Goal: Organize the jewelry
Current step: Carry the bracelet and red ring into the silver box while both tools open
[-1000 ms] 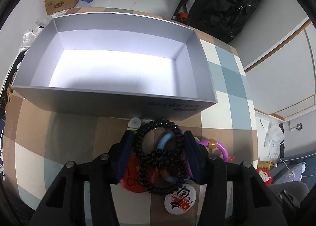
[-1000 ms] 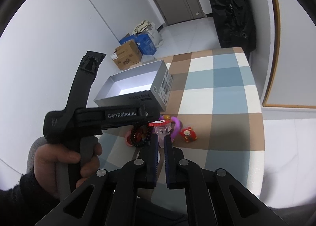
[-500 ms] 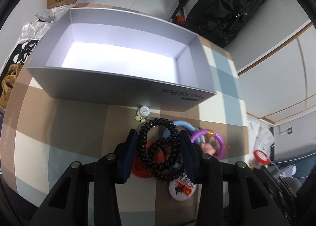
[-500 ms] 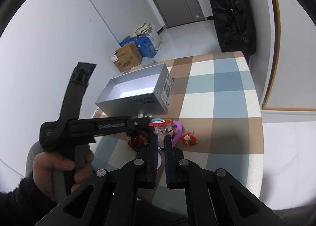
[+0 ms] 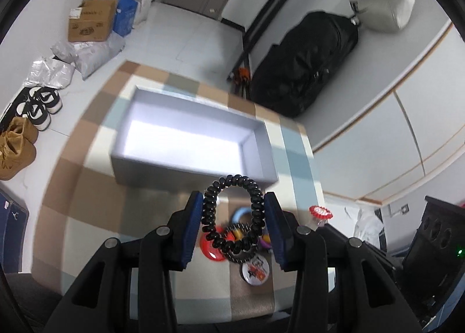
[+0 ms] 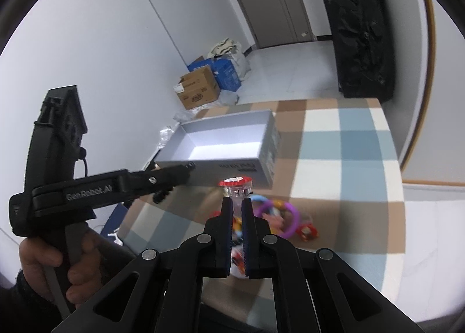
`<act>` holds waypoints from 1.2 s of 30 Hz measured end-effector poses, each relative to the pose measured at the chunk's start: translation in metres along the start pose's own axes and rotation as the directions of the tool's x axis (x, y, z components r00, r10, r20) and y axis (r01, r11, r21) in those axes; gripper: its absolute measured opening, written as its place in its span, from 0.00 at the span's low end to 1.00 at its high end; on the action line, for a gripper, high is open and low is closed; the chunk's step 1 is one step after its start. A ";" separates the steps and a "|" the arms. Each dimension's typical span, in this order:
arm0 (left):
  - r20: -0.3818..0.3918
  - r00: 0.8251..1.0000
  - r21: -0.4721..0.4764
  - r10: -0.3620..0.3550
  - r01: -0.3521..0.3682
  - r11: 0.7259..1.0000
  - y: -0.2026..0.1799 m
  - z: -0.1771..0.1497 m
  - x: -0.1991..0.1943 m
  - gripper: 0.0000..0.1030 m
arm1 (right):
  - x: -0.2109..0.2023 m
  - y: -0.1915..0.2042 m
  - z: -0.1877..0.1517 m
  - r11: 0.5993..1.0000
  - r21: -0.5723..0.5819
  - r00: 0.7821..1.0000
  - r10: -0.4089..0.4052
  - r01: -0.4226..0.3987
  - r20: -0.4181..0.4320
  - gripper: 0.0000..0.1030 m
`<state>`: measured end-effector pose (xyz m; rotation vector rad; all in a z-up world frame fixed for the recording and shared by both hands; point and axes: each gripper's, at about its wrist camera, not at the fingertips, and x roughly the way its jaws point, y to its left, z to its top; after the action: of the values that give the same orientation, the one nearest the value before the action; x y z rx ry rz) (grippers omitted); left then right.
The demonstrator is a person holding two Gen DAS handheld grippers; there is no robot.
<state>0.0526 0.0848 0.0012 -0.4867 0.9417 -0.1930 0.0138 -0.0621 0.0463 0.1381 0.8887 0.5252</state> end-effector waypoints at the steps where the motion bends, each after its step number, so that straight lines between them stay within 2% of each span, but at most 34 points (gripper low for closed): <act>1: 0.005 1.000 -0.010 0.001 -0.001 1.000 0.000 0.003 0.000 0.36 | 0.002 0.003 0.004 1.000 -0.004 1.000 0.003 -0.003 0.000 0.05; 3: 0.018 1.000 -0.028 -0.002 0.003 1.000 0.001 0.009 0.001 0.36 | 0.007 0.006 0.012 1.000 -0.010 1.000 0.014 -0.014 -0.003 0.05; 11: 0.007 0.997 -0.042 0.081 -0.081 0.996 0.006 0.031 0.013 0.36 | 0.026 0.013 0.050 0.999 -0.011 0.999 0.043 -0.043 -0.002 0.05; 17: -0.012 0.996 -0.052 0.086 -0.087 0.995 0.020 0.044 0.024 0.36 | 0.052 0.009 0.072 0.999 0.003 0.998 0.050 -0.050 -0.036 0.05; 27: -0.073 0.997 -0.089 0.037 -0.044 0.995 0.037 0.056 0.052 0.36 | 0.101 -0.001 0.092 0.998 0.018 0.992 0.063 -0.061 -0.112 0.05; 35: -0.126 0.990 -0.164 -0.057 0.036 0.986 0.048 0.059 0.066 0.36 | 0.124 -0.015 0.089 0.995 0.079 0.983 0.079 -0.067 -0.163 0.05; 36: -0.123 0.990 -0.166 -0.062 0.041 0.985 0.048 0.060 0.066 0.40 | 0.125 -0.016 0.089 0.994 0.085 0.984 0.077 -0.064 -0.158 0.05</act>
<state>0.1370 0.1214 -0.0399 -0.6563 1.0757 -0.1967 0.1533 -0.0057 0.0092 0.2024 1.0664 0.5730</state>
